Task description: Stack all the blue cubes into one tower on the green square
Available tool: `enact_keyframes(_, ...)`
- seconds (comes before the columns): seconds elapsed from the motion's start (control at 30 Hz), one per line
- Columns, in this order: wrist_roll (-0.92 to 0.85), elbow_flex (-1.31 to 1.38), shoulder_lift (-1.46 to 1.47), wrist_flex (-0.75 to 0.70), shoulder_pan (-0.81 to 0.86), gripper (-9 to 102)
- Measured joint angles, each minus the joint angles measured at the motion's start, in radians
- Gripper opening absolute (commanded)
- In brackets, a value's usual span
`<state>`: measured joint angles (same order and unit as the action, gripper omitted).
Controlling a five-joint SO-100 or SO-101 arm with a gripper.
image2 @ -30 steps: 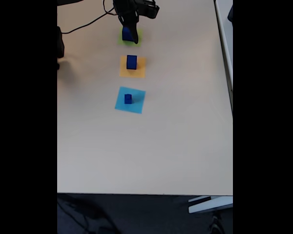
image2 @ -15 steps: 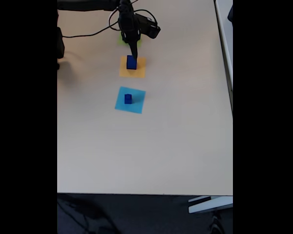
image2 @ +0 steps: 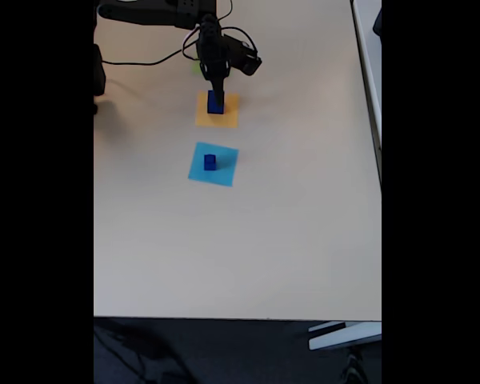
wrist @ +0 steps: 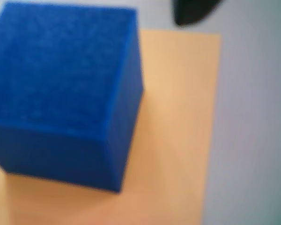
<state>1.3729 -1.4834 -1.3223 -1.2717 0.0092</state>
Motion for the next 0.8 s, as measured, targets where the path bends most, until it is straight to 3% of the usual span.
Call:
enact_keyframes(0.53, -0.048, -0.083, 0.044, 0.127, 0.046, 31)
enact_keyframes(0.8, -0.081, -0.083, 0.046, 0.146, 0.051, 16)
